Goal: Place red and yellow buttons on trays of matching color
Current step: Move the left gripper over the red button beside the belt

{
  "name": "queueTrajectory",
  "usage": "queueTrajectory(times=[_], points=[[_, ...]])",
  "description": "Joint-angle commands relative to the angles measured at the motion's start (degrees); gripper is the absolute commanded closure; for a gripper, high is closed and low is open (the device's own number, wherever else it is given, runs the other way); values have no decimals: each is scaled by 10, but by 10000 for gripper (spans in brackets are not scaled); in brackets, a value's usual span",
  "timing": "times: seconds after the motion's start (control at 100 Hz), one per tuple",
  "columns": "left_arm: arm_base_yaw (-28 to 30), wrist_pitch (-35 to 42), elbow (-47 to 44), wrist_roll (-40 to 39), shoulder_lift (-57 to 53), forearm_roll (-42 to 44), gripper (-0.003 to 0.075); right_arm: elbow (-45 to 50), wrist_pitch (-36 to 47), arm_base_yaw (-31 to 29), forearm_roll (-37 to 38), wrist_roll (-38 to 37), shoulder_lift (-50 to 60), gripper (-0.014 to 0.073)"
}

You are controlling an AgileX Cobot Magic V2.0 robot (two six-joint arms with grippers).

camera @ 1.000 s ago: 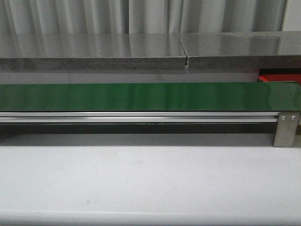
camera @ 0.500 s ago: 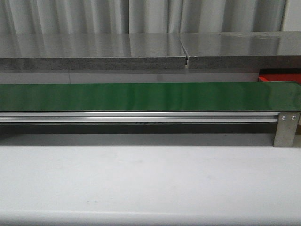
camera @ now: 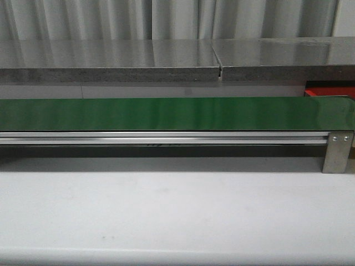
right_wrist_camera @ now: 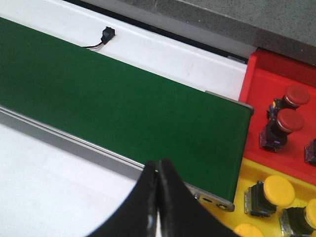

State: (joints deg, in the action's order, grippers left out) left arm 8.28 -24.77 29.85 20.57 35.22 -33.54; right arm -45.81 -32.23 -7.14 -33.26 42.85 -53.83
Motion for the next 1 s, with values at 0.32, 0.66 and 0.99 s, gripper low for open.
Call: queueTrajectory(times=[0.32,0.66,0.99], points=[[47,38,138,-51,129,-2,62,-13,27,1,-10,2,9,703],[136,-54,421,-53,434,-28,62,-13,27,1,-10,2,9,703],[136,-163,689,-97,728,-69,62,-13,27,1,-10,2,9,703]])
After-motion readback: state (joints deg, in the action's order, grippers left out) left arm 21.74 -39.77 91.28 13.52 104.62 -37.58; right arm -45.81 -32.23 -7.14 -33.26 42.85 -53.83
